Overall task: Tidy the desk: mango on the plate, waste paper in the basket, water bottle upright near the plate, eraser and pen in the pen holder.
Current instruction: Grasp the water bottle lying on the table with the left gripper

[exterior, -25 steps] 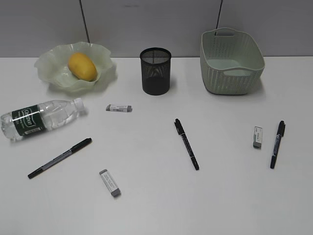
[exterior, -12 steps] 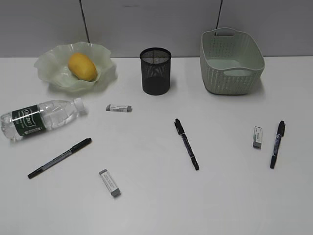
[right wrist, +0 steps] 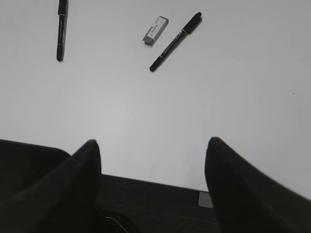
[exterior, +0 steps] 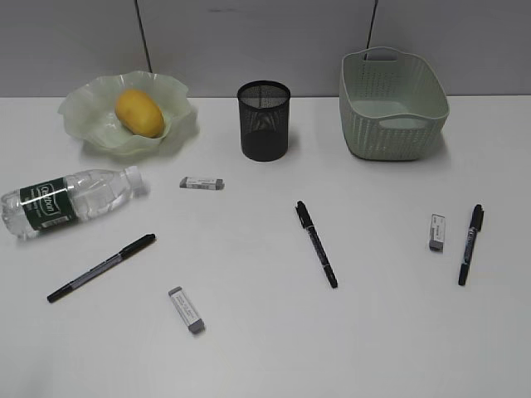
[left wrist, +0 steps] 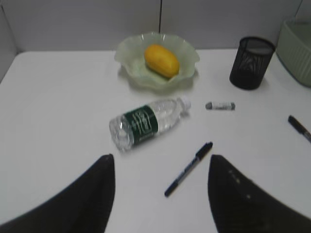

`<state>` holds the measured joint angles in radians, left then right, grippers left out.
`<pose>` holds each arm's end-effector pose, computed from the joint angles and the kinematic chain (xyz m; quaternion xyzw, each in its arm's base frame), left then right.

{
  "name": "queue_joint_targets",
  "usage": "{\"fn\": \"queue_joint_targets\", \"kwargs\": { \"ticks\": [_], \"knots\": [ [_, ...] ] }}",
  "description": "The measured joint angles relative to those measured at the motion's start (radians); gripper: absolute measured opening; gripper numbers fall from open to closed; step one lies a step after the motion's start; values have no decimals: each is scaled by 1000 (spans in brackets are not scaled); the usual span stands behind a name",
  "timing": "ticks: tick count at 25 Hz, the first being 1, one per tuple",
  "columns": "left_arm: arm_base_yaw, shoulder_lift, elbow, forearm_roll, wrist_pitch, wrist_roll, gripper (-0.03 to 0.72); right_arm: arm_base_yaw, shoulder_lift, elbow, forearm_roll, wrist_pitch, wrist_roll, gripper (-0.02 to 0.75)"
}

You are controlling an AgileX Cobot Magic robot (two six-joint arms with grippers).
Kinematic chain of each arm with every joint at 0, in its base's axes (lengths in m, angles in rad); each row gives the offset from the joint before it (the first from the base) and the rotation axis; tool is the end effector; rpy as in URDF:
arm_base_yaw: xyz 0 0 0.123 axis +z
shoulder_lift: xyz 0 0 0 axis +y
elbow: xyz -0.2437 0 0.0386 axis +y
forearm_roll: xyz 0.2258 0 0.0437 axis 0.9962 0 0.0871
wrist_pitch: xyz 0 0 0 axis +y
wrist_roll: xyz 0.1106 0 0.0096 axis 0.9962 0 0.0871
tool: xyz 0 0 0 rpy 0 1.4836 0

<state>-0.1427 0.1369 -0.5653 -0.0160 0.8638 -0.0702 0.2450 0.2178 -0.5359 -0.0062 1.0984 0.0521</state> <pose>0.0547 -0.0092 0.2901 0.0289 0.8184 -0.0689 0.5698 0.0550 0.0131 0.2545 -0.0873 0.9010 0.0598 0.4207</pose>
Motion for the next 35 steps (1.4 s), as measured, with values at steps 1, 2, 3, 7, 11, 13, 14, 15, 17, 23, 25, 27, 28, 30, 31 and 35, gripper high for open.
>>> {"fn": "queue_joint_targets", "kwargs": {
  "ticks": [1, 2, 3, 7, 11, 13, 14, 15, 17, 23, 25, 27, 28, 30, 31, 35],
  "knots": [
    [0, 40, -5, 1, -41, 4, 460, 0, 0, 0, -1, -1, 0, 531],
    [0, 85, -7, 2, -88, 12, 460, 0, 0, 0, -1, -1, 0, 531],
    [0, 128, -7, 3, -131, 22, 460, 0, 0, 0, -1, -2, 0, 531],
    [0, 355, -25, 3, -226, 41, 465, 0, 0, 0, -1, -3, 0, 530],
    [0, 604, -85, 3, -245, 49, 497, 0, 0, 0, -1, -4, 0, 530],
    [0, 741, -131, 3, -245, 64, 517, 0, 0, 0, -1, -5, 0, 530],
    [0, 796, -160, 3, -236, 70, 525, 0, 0, 0, -1, -5, 0, 530],
    [0, 848, -194, 3, -228, 88, 533, 0, 0, 0, -1, -5, 0, 530],
    [0, 944, -265, 3, -197, 117, 545, 0, 0, 0, -1, -5, 0, 530],
    [0, 1234, -513, 4, -41, 260, 590, 0, 0, 0, -1, -5, 0, 530],
    [0, 1313, -580, 4, 2, 309, 603, 0, 0, 0, -1, -6, 0, 530],
    [0, 1392, -636, 3, 29, 369, 608, 0, 0, 0, -1, -6, 0, 530],
    [0, 1423, -660, 0, 36, 401, 608, 0, 0, 0, -1, -7, 0, 530],
    [0, 1494, -699, -13, 40, 484, 609, 0, 0, 0, -1, -7, 0, 530],
    [0, 1523, -714, -17, 43, 521, 610, 0, 0, 0, -1, -7, 0, 530],
    [0, 1648, -776, -30, 55, 625, 616, 0, 0, 0, -1, -7, 0, 530]
  ]
}}
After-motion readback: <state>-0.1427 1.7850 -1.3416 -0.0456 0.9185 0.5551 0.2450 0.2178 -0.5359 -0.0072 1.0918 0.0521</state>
